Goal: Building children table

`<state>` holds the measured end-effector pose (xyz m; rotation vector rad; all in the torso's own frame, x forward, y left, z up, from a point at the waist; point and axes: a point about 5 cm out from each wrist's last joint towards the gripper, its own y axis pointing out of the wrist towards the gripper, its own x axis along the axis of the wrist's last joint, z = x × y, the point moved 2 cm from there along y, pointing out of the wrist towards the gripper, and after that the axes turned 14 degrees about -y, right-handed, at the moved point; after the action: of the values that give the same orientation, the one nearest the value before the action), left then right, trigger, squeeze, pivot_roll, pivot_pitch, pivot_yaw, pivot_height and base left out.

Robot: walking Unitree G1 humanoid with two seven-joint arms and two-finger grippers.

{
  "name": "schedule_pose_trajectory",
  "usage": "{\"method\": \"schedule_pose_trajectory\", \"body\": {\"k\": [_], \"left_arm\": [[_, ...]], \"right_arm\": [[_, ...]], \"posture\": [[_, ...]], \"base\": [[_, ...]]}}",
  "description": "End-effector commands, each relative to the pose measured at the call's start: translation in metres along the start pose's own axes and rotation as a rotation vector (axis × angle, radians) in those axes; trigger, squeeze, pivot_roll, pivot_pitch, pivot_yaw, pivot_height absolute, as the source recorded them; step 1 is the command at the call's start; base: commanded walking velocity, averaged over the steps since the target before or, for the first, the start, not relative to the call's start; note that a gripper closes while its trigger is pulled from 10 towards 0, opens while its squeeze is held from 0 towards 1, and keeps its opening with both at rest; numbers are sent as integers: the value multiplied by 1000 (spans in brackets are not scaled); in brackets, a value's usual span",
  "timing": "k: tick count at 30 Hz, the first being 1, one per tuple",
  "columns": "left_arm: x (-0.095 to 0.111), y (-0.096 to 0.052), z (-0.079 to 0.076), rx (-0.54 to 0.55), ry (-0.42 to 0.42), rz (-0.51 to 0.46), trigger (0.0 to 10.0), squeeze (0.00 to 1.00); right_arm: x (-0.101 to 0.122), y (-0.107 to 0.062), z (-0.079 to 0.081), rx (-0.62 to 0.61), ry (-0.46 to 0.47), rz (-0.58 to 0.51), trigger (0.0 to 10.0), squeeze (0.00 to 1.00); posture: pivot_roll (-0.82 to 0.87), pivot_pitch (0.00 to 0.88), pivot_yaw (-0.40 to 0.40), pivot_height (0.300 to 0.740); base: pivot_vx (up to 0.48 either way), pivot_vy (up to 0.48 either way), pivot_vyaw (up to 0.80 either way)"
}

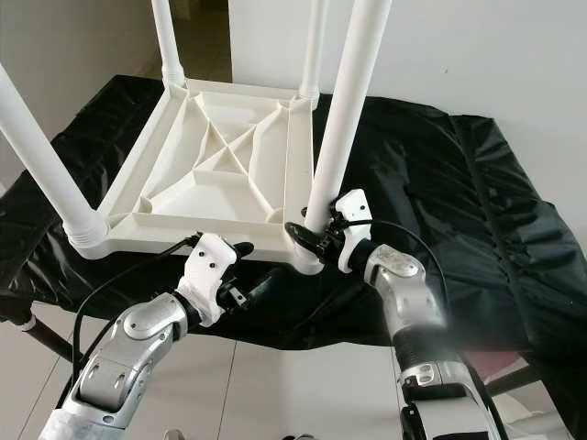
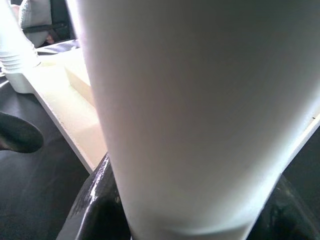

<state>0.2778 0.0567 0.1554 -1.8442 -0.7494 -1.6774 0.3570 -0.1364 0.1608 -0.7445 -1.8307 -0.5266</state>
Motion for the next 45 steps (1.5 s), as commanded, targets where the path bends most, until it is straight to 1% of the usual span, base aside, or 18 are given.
{"method": "schedule_pose_trajectory", "body": {"k": [1, 5, 8, 14, 17, 18, 21, 24, 25, 28, 29, 34, 37, 38, 40, 41, 42, 45], "left_arm": [[-2, -2, 3, 72, -6, -2, 10000, 0], [-2, -3, 3, 72, -6, 1, 10000, 0], [-3, -4, 3, 67, -4, 6, 10000, 0], [-3, -4, 3, 63, 0, 10, 10000, 0], [-6, -6, 4, 55, 9, 28, 10000, 0], [-6, -6, 4, 55, 9, 28, 10000, 0], [-6, -7, 5, 47, 16, 34, 10000, 0], [-5, -6, 6, 50, 20, 32, 10000, 0], [-4, -6, 7, 50, 21, 32, 10000, 0], [-4, -6, 7, 50, 23, 31, 10000, 0], [-4, -5, 7, 44, 24, 32, 10000, 0], [-3, -2, 7, 34, 24, 30, 10000, 0], [-2, 0, 8, 33, 24, 25, 10000, 0], [-1, 0, 8, 33, 25, 24, 10000, 0], [-1, 0, 8, 33, 25, 24, 10000, 0], [-1, -1, 9, 36, 25, 23, 10000, 0], [-1, -1, 9, 36, 25, 22, 10000, 0], [0, -1, 9, 35, 26, 21, 10000, 0]], "right_arm": [[-12, -1, 2, -23, 45, 50, 10000, 0], [-16, 0, -1, -112, 95, 90, 10000, 0], [-16, 2, 7, -209, 135, 141, 10000, 0], [-12, 3, 12, -328, 186, 152, 10000, 0], [1, 5, 25, -468, 247, 128, 10000, 0], [1, 5, 25, -468, 247, 128, 10000, 0], [4, -1, 44, -663, 236, 186, 10000, 0], [5, -5, 53, -743, 225, 229, 10000, 0], [6, -4, 56, -720, 249, 215, 10000, 145], [7, -2, 60, -690, 280, 197, 10000, 145], [11, -6, 54, -699, 277, 174, 10000, 1000], [16, -16, 35, -677, 237, 130, 10000, 1000], [14, -17, 28, -610, 194, 133, 10000, 1000], [16, -15, 28, -536, 192, 107, 10000, 0], [18, -13, 28, -486, 193, 88, 10000, 0], [20, -10, 30, -322, 135, 47, 10000, 0], [20, -8, 30, -254, 100, 36, 10000, 0], [20, -8, 30, -191, 71, 29, 10000, 0]], "posture": [[38, 105, -67, 740], [39, 106, -68, 740], [37, 103, -61, 740], [35, 104, -52, 740], [29, 108, -44, 740], [29, 108, -44, 740], [34, 104, -46, 740], [37, 103, -44, 740], [36, 100, -41, 740], [36, 100, -41, 740], [27, 101, -34, 740], [8, 100, -29, 740], [3, 97, -28, 740], [2, 99, -29, 740], [2, 99, -29, 740], [2, 98, -30, 740], [4, 98, -32, 740], [4, 98, -32, 740]], "base": [[0, 0, 0], [0, 0, 0], [0, 0, 0], [0, 0, 0], [0, 0, 0], [0, 0, 0], [0, 0, 0], [0, 0, 0], [0, 0, 0], [0, 0, 0], [0, 0, 0], [0, 0, 0], [0, 0, 0], [0, 0, 0], [0, 0, 0], [0, 0, 0], [0, 0, 0], [0, 0, 0]]}}
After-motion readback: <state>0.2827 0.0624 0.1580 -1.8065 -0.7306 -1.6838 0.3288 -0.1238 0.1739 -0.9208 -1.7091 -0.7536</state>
